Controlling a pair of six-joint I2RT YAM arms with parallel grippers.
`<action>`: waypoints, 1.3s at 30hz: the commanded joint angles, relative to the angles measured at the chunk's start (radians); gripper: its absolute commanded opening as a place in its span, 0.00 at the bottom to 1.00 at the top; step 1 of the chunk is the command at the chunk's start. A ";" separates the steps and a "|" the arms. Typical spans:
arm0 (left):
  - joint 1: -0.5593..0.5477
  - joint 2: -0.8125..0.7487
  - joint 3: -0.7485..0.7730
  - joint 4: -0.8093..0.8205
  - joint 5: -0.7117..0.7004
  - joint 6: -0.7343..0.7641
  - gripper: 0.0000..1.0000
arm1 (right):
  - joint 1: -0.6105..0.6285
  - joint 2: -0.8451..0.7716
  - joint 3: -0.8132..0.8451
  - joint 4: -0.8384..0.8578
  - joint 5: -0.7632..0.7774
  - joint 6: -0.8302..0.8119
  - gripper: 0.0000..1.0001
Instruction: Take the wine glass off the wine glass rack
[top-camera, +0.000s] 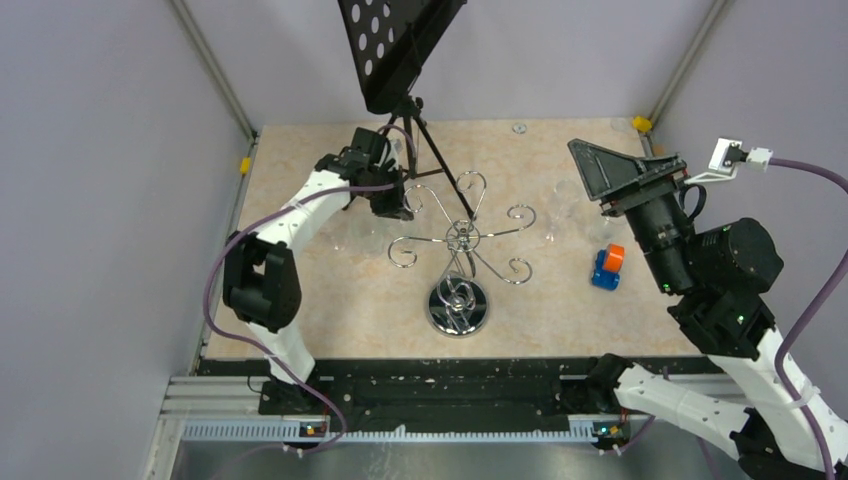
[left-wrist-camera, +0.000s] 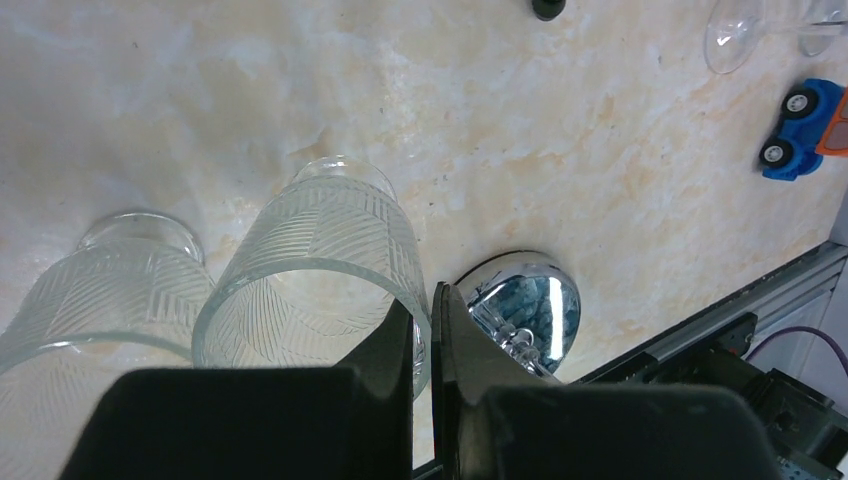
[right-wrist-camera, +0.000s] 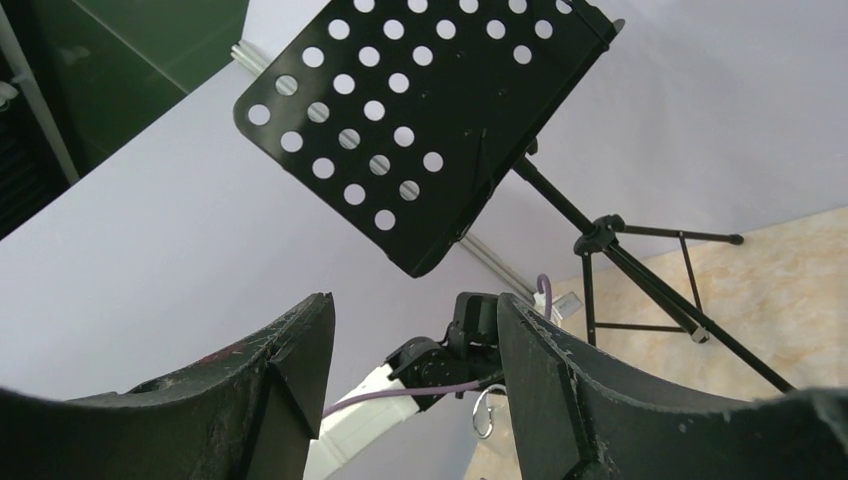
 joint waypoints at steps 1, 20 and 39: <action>-0.015 0.017 0.051 0.078 -0.021 -0.039 0.00 | -0.004 -0.013 -0.005 -0.005 0.023 -0.014 0.61; -0.025 0.064 0.030 0.122 -0.059 -0.061 0.19 | -0.004 -0.033 -0.028 -0.020 0.011 0.028 0.61; -0.022 -0.024 0.026 0.130 0.035 -0.075 0.31 | -0.004 -0.040 -0.015 -0.037 0.019 0.021 0.60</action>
